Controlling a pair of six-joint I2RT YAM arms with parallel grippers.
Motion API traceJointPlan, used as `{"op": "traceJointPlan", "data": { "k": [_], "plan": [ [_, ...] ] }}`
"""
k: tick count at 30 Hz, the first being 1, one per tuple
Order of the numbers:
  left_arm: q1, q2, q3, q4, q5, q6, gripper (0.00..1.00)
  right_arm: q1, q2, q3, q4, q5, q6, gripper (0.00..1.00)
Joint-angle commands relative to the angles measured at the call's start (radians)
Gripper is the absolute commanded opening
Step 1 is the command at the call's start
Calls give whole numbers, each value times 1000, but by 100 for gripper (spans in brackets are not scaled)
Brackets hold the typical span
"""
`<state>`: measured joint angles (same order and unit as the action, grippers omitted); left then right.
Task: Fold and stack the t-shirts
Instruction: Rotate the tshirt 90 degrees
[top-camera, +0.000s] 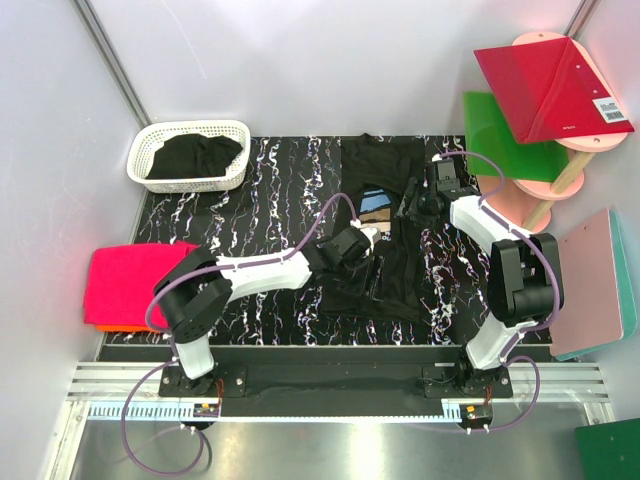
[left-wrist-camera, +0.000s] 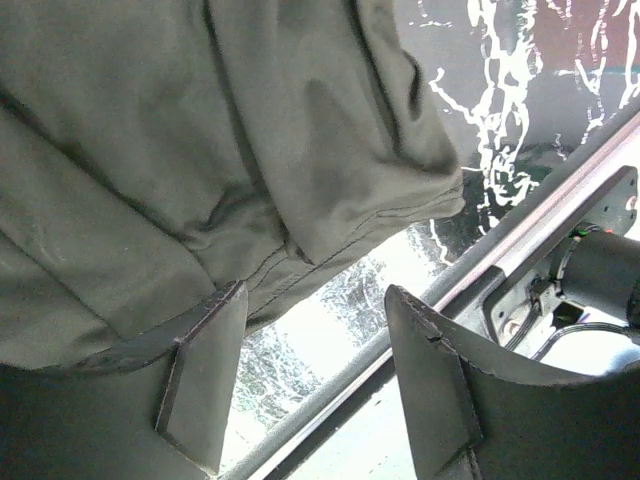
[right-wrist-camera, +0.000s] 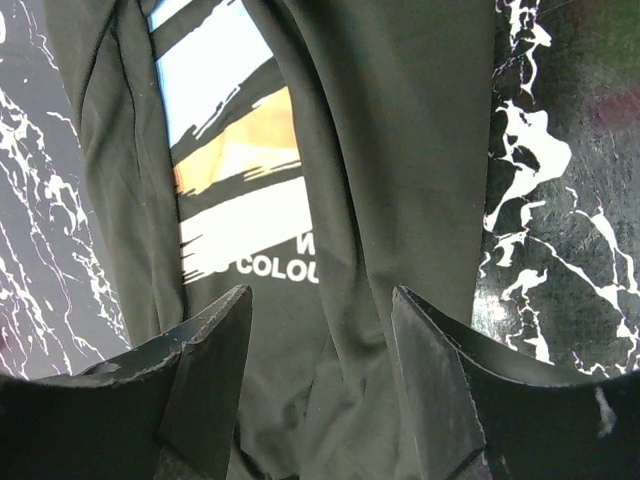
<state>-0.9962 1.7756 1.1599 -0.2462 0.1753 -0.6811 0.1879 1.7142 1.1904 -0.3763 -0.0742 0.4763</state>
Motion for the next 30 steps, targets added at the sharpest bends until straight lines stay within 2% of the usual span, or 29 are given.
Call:
{"op": "traceJointPlan", "data": {
  "k": [1,5,9,11,12,13,15,25,30],
  "plan": [
    [-4,42,61,4,1,14,63,7,2,5,43,-26,13,66],
    [-5,108,99,13,9,20,62,7,2,8,43,-22,8,66],
    [-5,154,121,25,9,26,56,7,5,14,42,-29,8,66],
    [-5,168,138,25,23,28,48,7,7,15,42,-29,8,66],
    [-5,179,141,22,26,28,39,7,7,18,40,-30,8,66],
    [-5,180,144,22,26,25,13,5,8,18,42,-32,8,66],
    [-5,171,142,13,17,23,0,7,7,15,42,-32,10,66],
    [-5,-50,60,-30,-45,34,0,7,18,8,43,-29,16,66],
    [-5,-61,60,-67,-8,3,0,7,27,11,43,-33,22,65]
  ]
}}
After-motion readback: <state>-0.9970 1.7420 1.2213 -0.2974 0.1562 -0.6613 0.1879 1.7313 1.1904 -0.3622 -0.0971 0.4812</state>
